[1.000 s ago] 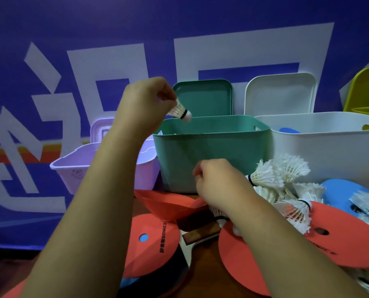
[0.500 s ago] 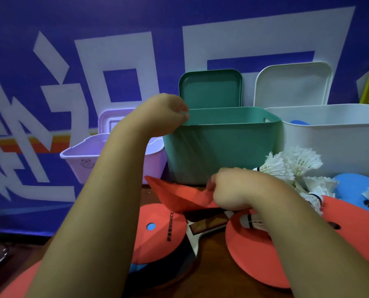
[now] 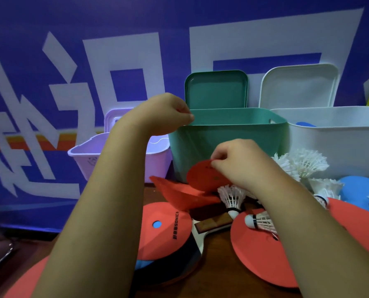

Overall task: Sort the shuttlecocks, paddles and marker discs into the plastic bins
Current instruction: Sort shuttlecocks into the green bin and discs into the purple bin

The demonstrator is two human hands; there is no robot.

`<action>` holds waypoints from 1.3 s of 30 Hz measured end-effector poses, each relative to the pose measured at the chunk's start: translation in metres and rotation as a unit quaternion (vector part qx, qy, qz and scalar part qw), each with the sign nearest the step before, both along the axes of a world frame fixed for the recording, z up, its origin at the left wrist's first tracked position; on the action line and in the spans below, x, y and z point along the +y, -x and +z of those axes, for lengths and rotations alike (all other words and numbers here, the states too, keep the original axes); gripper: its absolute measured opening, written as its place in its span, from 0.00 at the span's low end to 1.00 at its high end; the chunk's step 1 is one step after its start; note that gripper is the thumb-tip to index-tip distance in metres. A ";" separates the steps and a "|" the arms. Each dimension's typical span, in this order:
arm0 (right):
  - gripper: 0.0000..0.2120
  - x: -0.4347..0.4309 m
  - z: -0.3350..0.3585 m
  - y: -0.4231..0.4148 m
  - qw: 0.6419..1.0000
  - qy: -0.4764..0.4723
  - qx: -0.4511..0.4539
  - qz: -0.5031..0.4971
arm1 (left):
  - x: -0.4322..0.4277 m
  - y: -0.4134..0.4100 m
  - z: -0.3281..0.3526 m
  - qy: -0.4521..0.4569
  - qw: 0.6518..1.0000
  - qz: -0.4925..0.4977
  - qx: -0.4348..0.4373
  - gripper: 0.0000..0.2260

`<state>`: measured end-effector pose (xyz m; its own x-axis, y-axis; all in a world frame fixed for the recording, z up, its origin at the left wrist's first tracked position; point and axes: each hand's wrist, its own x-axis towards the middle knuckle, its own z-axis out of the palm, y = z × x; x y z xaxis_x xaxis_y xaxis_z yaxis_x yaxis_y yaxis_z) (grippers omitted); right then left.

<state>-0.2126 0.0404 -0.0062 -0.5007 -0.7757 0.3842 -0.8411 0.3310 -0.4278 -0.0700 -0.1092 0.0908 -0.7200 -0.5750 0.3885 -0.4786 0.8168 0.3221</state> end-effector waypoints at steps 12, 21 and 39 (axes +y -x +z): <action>0.07 -0.008 0.018 -0.023 0.972 0.234 0.036 -0.013 | 0.018 -0.086 -0.073 -0.075 0.990 0.047 -0.113 0.14; 0.08 -0.027 0.038 -0.058 0.957 0.287 0.008 0.032 | 0.017 -0.088 -0.147 -0.029 0.999 -0.013 0.017 0.06; 0.09 -0.161 0.059 -0.082 0.965 0.236 0.045 0.102 | 0.013 -0.089 -0.159 -0.007 0.993 -0.053 0.101 0.20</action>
